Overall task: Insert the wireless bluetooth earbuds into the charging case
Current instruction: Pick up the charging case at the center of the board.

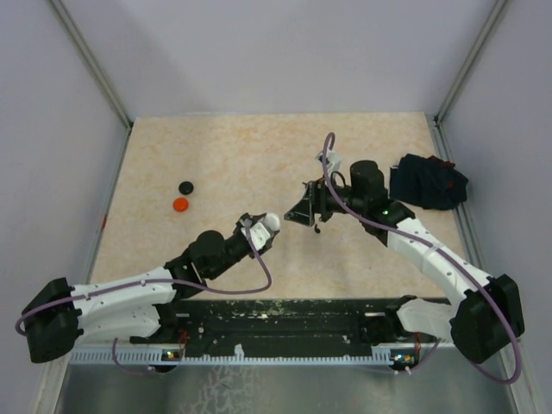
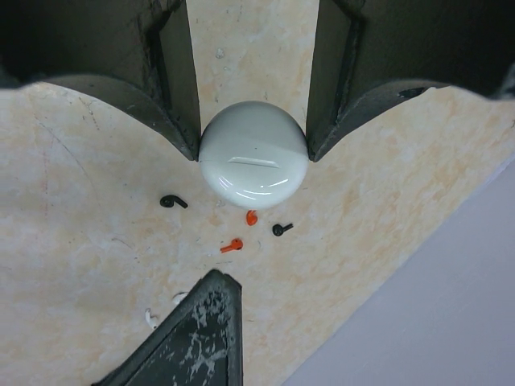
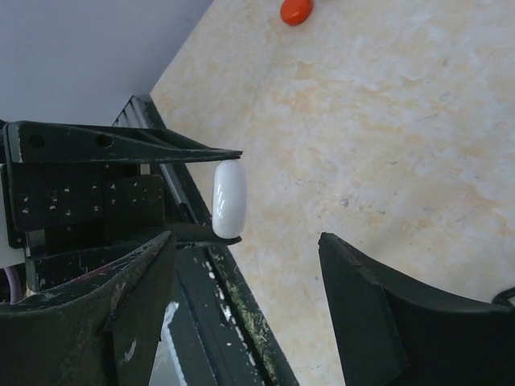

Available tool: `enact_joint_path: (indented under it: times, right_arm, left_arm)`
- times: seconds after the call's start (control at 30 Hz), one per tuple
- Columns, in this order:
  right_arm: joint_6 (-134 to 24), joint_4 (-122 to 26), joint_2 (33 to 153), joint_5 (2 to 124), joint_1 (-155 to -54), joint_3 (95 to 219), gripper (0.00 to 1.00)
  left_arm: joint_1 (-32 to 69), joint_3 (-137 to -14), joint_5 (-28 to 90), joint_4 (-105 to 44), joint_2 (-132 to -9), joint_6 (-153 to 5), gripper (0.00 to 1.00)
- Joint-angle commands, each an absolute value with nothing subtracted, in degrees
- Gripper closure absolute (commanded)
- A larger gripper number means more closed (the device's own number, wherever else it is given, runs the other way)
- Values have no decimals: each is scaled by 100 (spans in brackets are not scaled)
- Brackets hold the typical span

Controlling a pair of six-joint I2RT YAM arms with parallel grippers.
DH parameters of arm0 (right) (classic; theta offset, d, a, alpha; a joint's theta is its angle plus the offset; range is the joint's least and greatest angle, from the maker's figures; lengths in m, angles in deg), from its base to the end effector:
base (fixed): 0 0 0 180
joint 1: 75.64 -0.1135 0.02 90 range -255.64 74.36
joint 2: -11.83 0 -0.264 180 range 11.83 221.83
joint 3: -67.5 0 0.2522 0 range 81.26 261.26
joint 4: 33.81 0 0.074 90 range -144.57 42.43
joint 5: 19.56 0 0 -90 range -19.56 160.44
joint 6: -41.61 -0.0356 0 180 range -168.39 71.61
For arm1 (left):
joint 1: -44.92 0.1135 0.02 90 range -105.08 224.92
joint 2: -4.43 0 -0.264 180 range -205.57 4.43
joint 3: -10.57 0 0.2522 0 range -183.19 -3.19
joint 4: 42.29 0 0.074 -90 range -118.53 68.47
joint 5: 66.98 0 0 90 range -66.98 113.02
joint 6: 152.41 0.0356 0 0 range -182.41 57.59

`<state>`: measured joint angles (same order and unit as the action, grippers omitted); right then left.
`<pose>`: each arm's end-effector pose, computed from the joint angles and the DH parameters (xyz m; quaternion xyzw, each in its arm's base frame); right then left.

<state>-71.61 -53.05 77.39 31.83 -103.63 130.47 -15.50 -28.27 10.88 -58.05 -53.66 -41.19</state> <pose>0.2167 0.1403 0.3046 -0.2176 0.7733 0.4755 0.3586 0.1186 -0.1939 0.2478 0.4186 0.5954 -0.1560 0.6678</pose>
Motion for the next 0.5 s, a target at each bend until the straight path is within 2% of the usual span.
enact_joint_path:
  times: [0.0,0.33,0.47]
  right_arm:
    - [-7305,-4757,7915,2931,-10679,13324,29]
    - [-7502,-4503,8389,2913,-11033,13318,39]
    - [-7515,-4456,8480,2887,-11093,13328,48]
  left_arm:
    - [-1605,-2927,1351,-6044,-5409,-4052,56]
    - [-1607,-2965,1438,-6053,-5326,-4123,55]
    - [-1607,-2970,1451,-6069,-5303,-4138,55]
